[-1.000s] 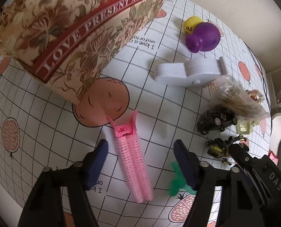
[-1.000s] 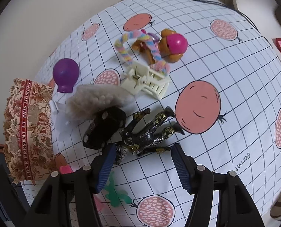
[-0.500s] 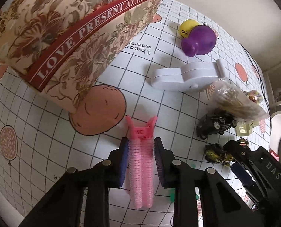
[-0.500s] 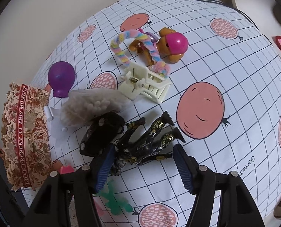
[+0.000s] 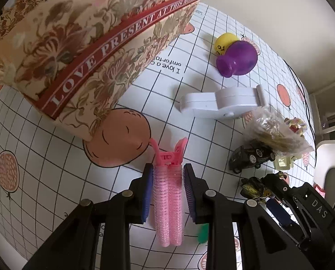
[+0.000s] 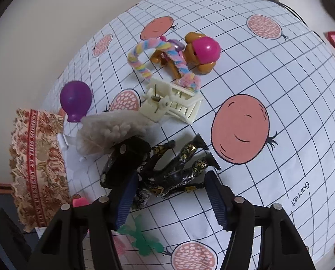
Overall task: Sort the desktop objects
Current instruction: 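Grasp the pink hair roller with the left tool while the right tool reaches the black-gold figures, then grasp a black-and-gold toy figure with the right tool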
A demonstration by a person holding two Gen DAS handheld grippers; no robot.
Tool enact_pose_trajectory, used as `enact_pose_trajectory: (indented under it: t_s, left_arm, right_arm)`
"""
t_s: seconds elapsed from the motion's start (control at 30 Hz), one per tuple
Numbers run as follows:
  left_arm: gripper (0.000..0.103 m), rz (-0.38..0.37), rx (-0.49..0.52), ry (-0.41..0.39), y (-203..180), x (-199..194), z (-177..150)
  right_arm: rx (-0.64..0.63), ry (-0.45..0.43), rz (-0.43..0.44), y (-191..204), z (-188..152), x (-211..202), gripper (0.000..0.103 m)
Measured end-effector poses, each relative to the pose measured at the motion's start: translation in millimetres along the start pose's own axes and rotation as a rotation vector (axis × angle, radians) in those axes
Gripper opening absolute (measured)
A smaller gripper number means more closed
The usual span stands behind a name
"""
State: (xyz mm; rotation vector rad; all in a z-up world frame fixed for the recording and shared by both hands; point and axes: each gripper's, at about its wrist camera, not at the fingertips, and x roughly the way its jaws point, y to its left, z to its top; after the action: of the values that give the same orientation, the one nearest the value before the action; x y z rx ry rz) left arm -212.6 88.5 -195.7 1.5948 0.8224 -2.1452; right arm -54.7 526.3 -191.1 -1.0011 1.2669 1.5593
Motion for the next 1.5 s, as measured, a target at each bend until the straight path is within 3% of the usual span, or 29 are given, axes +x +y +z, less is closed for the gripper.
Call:
enact_pose_trajectory:
  t_s: [0.03, 0.07, 0.1, 0.47, 0.57, 0.67, 1.17, 1.33, 1.5]
  left_arm:
    - [0.028, -0.003, 0.0, -0.004, 1, -2, -1]
    - [0.028, -0.006, 0.001, -0.006, 1, -4, -1]
    - [0.028, -0.009, 0.003, -0.01, 1, -7, -2]
    - [0.028, -0.012, 0.005, -0.019, 1, -10, 16]
    - [0.028, -0.008, 0.001, -0.017, 2, -3, 23]
    - [0.028, -0.007, 0.002, -0.013, -2, 8, 25]
    - [0.028, 0.004, 0.006, -0.01, 0, 16, 30]
    - [0.028, 0.0, 0.003, -0.014, 3, 14, 29]
    - [0.028, -0.006, 0.006, -0.02, 5, 9, 29]
  right_arm:
    - [0.006, -0.008, 0.008, 0, 1, -3, 0.057]
    - [0.009, -0.015, 0.018, 0, 1, -6, 0.042]
    - [0.009, -0.019, 0.025, 0, 1, -7, 0.034]
    - [0.008, -0.001, 0.04, 2, -2, -1, 0.036]
    - [0.002, -0.001, 0.038, 2, -1, 1, 0.049]
    - [-0.006, -0.007, 0.031, 4, 0, 1, 0.052]
    - [-0.216, -0.082, -0.244, 39, -7, 12, 0.065]
    - [-0.226, -0.083, -0.252, 38, -7, 11, 0.062]
    - [-0.244, -0.08, -0.261, 39, -8, 11, 0.052]
